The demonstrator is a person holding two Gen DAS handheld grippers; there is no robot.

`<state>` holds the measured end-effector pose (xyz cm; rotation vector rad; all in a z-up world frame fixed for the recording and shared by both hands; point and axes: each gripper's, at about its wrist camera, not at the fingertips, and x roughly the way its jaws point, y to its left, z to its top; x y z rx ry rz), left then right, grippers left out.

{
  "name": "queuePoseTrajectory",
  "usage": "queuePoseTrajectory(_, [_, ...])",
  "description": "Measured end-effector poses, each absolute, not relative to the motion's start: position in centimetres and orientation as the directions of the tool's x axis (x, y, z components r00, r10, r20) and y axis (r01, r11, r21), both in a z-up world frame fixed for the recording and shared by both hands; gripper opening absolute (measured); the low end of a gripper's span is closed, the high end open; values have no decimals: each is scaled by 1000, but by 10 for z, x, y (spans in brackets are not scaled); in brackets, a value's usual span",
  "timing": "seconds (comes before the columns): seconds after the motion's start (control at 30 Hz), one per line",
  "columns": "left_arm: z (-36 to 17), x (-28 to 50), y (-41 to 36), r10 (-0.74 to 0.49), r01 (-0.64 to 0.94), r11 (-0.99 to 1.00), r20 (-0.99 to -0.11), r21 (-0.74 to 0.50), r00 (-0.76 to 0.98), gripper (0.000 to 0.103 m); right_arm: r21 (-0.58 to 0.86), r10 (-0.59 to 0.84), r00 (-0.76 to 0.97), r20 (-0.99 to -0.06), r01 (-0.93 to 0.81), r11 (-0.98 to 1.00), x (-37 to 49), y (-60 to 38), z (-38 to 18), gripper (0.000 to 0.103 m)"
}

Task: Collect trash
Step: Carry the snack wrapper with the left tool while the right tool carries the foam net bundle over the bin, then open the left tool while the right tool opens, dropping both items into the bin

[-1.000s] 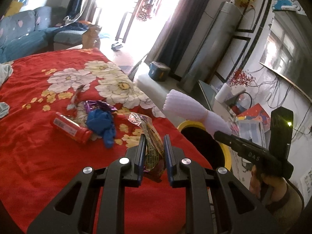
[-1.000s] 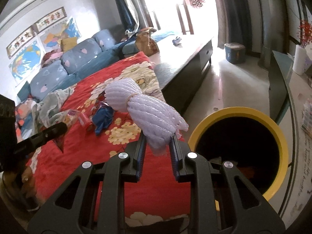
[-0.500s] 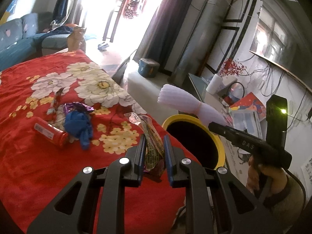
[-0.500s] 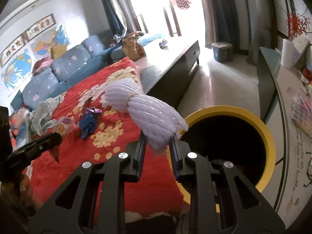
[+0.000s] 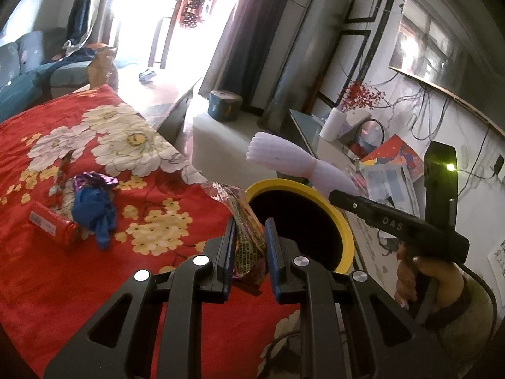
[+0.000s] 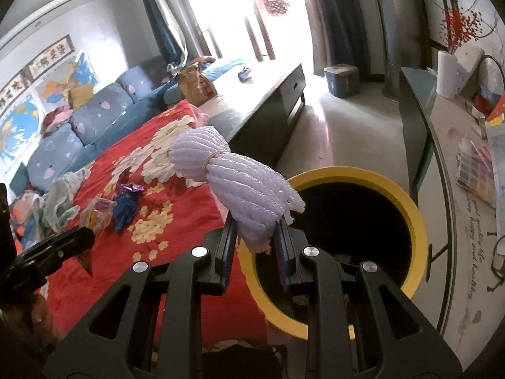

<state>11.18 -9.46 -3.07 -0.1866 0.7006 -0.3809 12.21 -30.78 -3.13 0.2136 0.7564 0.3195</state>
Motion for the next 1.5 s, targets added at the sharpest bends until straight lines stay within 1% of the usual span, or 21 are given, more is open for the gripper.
queuePoseTrajectory(0.3, [-35, 118, -113, -420, 314, 908, -600, -279, 681, 18, 312, 332, 690, -643, -160, 937, 124, -324, -36, 18])
queuePoseTrajectory(0.8, [-48, 131, -157, -464, 389, 883, -609, -262, 643, 18, 305, 242, 700, -671, -36, 952, 130, -361, -51, 18])
queuePoseTrajectory(1.1, [-59, 140, -178, -471, 420, 875, -630, -241, 618, 18, 336, 225, 688, -690, 29, 941, 132, -383, -62, 18])
queuePoseTrajectory(1.43, [-74, 154, -197, -482, 445, 863, -648, -238, 590, 18, 338, 197, 656, -729, 95, 936, 136, -399, -77, 19])
queuePoseTrajectory(1.5, [-77, 156, -201, -485, 450, 861, -651, -237, 584, 18, 343, 197, 653, -732, 103, 934, 136, -401, -79, 21])
